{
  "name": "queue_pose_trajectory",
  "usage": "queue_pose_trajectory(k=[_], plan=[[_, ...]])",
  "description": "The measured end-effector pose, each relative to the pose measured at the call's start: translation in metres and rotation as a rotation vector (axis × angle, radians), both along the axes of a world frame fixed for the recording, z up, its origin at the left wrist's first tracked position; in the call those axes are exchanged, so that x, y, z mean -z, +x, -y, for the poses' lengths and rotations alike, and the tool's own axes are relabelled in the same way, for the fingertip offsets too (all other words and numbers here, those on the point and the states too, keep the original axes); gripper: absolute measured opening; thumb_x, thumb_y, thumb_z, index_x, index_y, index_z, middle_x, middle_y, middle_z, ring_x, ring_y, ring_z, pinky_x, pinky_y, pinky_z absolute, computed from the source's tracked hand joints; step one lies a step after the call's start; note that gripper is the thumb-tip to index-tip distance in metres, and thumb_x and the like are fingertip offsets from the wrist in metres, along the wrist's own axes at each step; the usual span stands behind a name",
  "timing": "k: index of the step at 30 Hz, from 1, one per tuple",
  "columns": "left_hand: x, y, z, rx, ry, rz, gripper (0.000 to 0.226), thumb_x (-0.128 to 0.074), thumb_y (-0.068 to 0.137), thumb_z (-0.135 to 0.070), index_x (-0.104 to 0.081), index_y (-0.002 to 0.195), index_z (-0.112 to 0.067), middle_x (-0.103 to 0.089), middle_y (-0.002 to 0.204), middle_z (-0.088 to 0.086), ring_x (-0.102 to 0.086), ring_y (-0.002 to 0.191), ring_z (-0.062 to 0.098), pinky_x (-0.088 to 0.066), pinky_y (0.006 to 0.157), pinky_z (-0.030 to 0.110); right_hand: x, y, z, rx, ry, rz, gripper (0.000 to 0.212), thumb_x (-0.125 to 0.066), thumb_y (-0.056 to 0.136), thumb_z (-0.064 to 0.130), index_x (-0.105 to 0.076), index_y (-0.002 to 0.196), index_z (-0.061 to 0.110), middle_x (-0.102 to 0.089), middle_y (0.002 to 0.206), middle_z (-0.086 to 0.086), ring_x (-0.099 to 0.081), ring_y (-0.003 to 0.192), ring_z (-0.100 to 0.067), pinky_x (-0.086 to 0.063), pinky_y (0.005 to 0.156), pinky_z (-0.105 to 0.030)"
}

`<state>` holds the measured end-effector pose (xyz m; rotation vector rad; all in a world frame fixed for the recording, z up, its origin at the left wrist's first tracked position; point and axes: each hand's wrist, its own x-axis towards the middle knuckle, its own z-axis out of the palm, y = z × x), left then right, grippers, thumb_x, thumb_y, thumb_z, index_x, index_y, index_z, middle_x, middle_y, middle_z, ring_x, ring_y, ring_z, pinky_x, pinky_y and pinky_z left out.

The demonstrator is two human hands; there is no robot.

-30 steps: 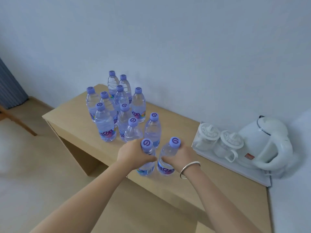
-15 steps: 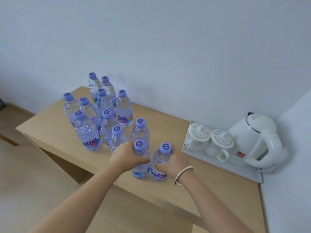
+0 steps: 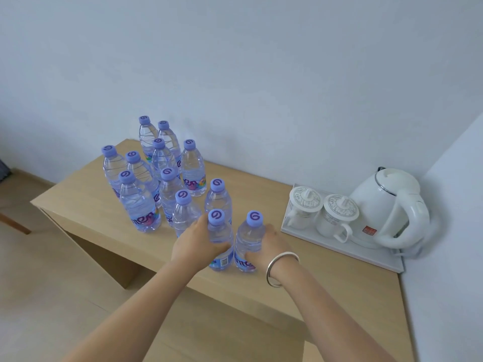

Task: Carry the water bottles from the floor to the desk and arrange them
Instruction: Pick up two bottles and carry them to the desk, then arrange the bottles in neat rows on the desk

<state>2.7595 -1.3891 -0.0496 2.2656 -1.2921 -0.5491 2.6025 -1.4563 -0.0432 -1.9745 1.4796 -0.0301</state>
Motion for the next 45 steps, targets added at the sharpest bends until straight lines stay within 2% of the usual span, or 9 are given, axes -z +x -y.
queue_pose_trajectory(k=[2, 5, 9, 16, 23, 28, 34, 41, 45], plan=[[0.0, 0.002, -0.005, -0.001, 0.004, 0.011, 0.066, -0.069, 0.074, -0.044, -0.04, 0.13, -0.026, -0.054, 0.126, -0.005, -0.055, 0.108, 0.019, -0.04, 0.073, 0.028, -0.006, 0.002, -0.006, 0.012, 0.061, -0.085, 0.042, -0.06, 0.075, 0.033, -0.046, 0.111, 0.013, -0.057, 0.105, -0.005, -0.059, 0.098, -0.027, -0.046, 0.078, -0.032], [-0.001, 0.006, -0.013, -0.001, -0.003, 0.041, 0.065, -0.066, 0.077, -0.043, -0.038, 0.134, -0.027, -0.05, 0.133, -0.008, -0.054, 0.113, 0.017, -0.043, 0.078, 0.029, -0.018, 0.005, -0.012, -0.063, 0.004, -0.177, 0.018, -0.051, 0.083, 0.032, -0.048, 0.084, 0.014, -0.051, 0.071, 0.0, -0.056, 0.078, -0.025, -0.043, 0.068, -0.028], [-0.01, 0.012, -0.02, 0.001, -0.055, 0.103, 0.053, -0.06, 0.082, -0.043, -0.044, 0.13, -0.026, -0.054, 0.128, -0.011, -0.057, 0.109, 0.014, -0.047, 0.082, 0.03, -0.037, 0.012, -0.018, -0.077, -0.134, -0.141, 0.035, -0.037, 0.093, 0.037, -0.036, 0.065, 0.016, -0.042, 0.062, 0.001, -0.051, 0.071, -0.025, -0.039, 0.064, -0.029], [-0.033, 0.033, -0.035, -0.071, -0.175, 0.107, 0.037, -0.059, 0.085, -0.039, -0.054, 0.12, -0.028, -0.061, 0.114, -0.015, -0.058, 0.098, 0.008, -0.044, 0.076, 0.028, -0.061, 0.034, -0.022, -0.094, -0.386, 0.09, 0.019, -0.043, 0.09, 0.032, -0.049, 0.085, 0.015, -0.055, 0.083, -0.003, -0.052, 0.078, -0.027, -0.035, 0.064, -0.029], [-0.058, 0.066, -0.055, -0.098, -0.19, 0.147, 0.034, -0.058, 0.086, -0.039, -0.055, 0.117, -0.027, -0.06, 0.112, -0.016, -0.057, 0.095, 0.008, -0.043, 0.074, 0.027, -0.077, 0.071, -0.034, -0.297, -0.458, 0.161, 0.028, -0.047, 0.089, 0.03, -0.052, 0.109, 0.011, -0.06, 0.097, -0.008, -0.055, 0.087, -0.029, -0.039, 0.068, -0.031], [-0.075, 0.098, -0.078, -0.139, -0.179, 0.23, 0.03, -0.056, 0.086, -0.039, -0.057, 0.113, -0.025, -0.061, 0.11, -0.014, -0.058, 0.096, 0.012, -0.041, 0.071, 0.026, -0.082, 0.106, -0.048, -0.398, -0.521, 0.106, 0.027, -0.047, 0.087, 0.034, -0.053, 0.103, 0.013, -0.06, 0.101, -0.006, -0.055, 0.091, -0.026, -0.034, 0.068, -0.03], [-0.089, 0.132, -0.099, -0.206, -0.138, 0.279, 0.023, -0.054, 0.084, -0.036, -0.058, 0.103, -0.023, -0.064, 0.102, -0.007, -0.061, 0.089, 0.018, -0.045, 0.069, 0.029, -0.089, 0.154, -0.068, -0.496, -0.523, 0.081, 0.023, -0.049, 0.086, 0.035, -0.039, 0.083, 0.014, -0.056, 0.1, -0.012, -0.054, 0.091, -0.03, -0.034, 0.067, -0.032], [-0.099, 0.165, -0.104, -0.207, -0.13, 0.303, 0.025, -0.055, 0.084, -0.036, -0.059, 0.104, -0.021, -0.065, 0.102, -0.005, -0.061, 0.092, 0.019, -0.048, 0.072, 0.03, -0.099, 0.196, -0.073, -0.528, -0.505, 0.086, 0.023, -0.049, 0.086, 0.033, -0.038, 0.083, 0.014, -0.046, 0.089, -0.005, -0.047, 0.081, -0.024, -0.036, 0.067, -0.032], [-0.103, 0.195, -0.095, -0.235, -0.166, 0.321, 0.024, -0.055, 0.084, -0.037, -0.058, 0.105, -0.025, -0.063, 0.102, -0.013, -0.059, 0.09, 0.013, -0.034, 0.056, 0.019, -0.102, 0.224, -0.063, -0.541, -0.5, 0.11, 0.023, -0.049, 0.088, 0.032, -0.049, 0.097, 0.011, -0.051, 0.1, -0.008, -0.052, 0.093, -0.026, -0.036, 0.07, -0.032]])
